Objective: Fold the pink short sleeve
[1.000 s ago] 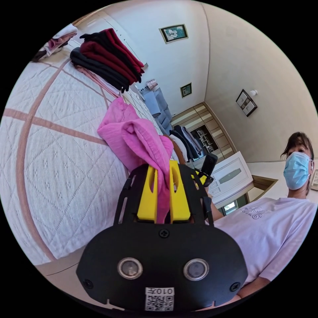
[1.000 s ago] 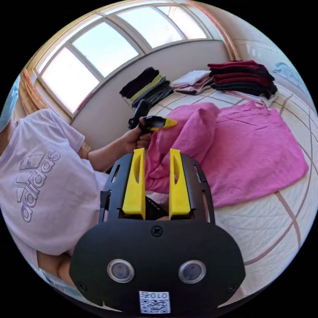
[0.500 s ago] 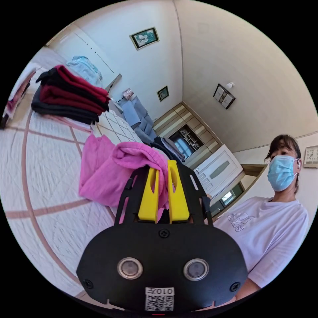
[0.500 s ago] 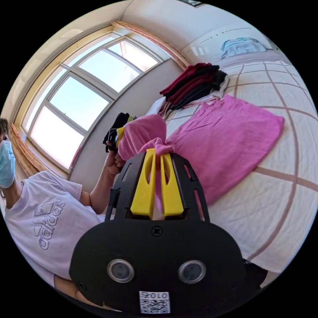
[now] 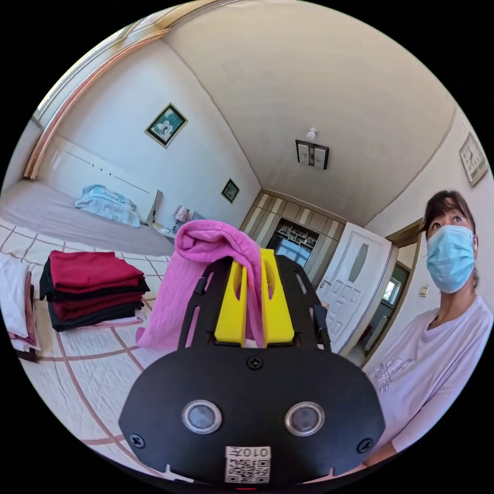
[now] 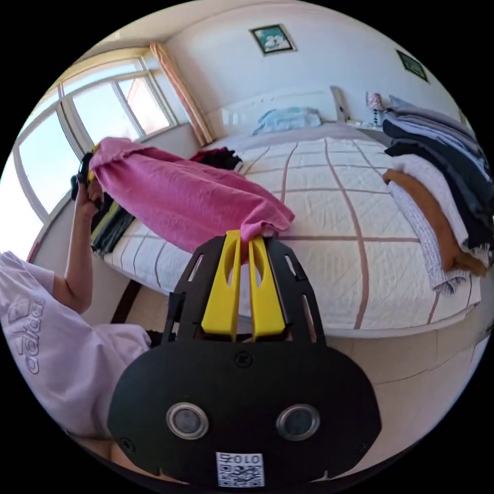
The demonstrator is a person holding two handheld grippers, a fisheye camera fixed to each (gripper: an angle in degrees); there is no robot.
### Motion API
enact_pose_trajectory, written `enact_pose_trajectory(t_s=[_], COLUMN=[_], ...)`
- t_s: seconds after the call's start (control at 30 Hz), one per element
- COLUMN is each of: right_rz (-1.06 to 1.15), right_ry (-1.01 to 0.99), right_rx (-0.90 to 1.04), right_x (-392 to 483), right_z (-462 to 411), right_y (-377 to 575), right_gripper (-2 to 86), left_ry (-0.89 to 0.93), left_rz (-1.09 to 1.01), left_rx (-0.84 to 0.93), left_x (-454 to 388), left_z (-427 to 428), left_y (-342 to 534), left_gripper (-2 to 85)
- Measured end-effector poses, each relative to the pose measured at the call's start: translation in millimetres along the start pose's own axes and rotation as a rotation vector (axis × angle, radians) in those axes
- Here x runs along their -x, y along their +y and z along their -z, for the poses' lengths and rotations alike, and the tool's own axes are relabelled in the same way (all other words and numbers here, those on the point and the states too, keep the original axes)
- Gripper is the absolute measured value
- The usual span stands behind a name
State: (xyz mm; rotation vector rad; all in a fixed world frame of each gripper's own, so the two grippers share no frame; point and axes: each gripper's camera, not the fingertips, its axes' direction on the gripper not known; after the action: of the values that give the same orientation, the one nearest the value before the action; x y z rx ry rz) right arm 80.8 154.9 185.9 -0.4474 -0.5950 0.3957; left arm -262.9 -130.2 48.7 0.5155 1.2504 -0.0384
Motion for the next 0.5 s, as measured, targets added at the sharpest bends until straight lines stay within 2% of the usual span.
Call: enact_pose_trajectory(t_s=[0.13, 0.23, 0.33, 0.4, 0.5], right_rz=[-0.068, -0.040, 0.000, -0.002, -0.025], right_ry=[-0.081, -0.119, -0.097, -0.080, -0.063], right_rx=[-0.073, -0.114, -0.151, -0.181, -0.248], right_x=[-1.3, 9.8, 27.6, 33.5, 36.7], right_z=[-0.6, 10.3, 22.5, 31.2, 47.7], right_y=[-2.4, -12.8, -21.7, -22.4, -14.8], right_gripper=[4.9, 5.7, 6.2, 6.5, 6.9], left_ry=[0.002, 0.116, 0.354, 0.650, 0.724], left_rz=[-0.041, -0.106, -0.330, -0.385, -0.373], left_rx=[0.062, 0.055, 0.083, 0.067, 0.088], left_x=[3.9, -13.4, -77.2, -110.9, -116.8], left_z=[-31.3, -65.0, -100.4, -112.8, -107.5], left_y=[-45.2, -103.4, -152.4, -171.5, -176.7], left_gripper=[7.6, 7.5, 7.5, 7.6, 7.6])
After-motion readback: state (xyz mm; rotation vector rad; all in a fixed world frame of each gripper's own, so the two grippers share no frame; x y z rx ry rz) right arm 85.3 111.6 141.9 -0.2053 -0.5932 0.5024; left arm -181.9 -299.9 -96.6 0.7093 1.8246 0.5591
